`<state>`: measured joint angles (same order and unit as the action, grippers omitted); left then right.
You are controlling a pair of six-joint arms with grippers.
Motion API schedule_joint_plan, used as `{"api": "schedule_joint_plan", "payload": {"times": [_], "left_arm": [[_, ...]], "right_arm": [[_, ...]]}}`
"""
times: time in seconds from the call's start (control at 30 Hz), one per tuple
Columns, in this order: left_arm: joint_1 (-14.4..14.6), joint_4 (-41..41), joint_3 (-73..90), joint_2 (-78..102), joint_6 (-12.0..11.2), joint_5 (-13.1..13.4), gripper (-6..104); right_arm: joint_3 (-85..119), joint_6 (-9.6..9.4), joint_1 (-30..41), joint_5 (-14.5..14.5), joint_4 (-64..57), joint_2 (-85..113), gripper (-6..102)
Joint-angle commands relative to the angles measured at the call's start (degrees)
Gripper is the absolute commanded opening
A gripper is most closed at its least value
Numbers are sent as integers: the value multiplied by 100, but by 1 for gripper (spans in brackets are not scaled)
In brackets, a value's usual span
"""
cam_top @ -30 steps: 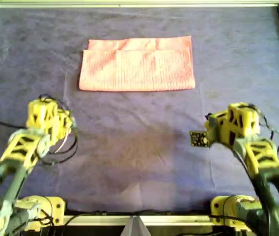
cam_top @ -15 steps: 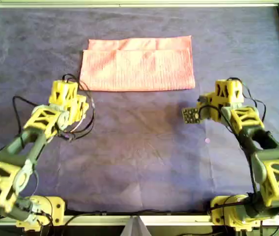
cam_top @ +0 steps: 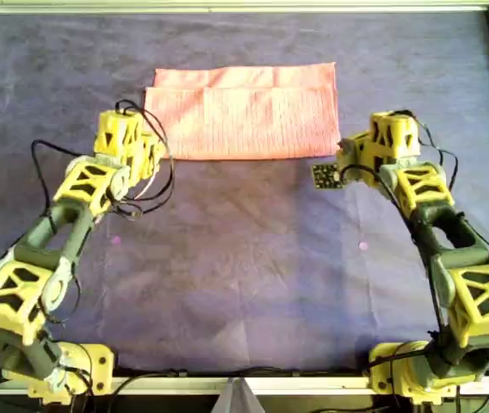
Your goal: Fold a cloth
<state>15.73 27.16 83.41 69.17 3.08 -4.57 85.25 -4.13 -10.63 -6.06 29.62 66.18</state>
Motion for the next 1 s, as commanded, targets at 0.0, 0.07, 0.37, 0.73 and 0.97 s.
{"api": "schedule_joint_plan", "payload": {"times": [0.0,0.07,0.37,0.73,0.97], "left_arm": [[53,-167,-598,-44,26,26,63],[53,-167,-668,-158,26,26,63],[53,-167,-712,-290,26,26,63],[53,-167,-993,-870,26,26,63],[44,-167,-1846,-1424,26,26,63]], "right_arm": [[-501,26,-132,-35,-272,-35,65],[-615,26,-176,-18,-272,-158,65],[-1063,26,-176,44,-264,-747,65],[-1925,26,-185,44,-264,-1371,65],[-2136,26,-185,44,-264,-1547,64]]}}
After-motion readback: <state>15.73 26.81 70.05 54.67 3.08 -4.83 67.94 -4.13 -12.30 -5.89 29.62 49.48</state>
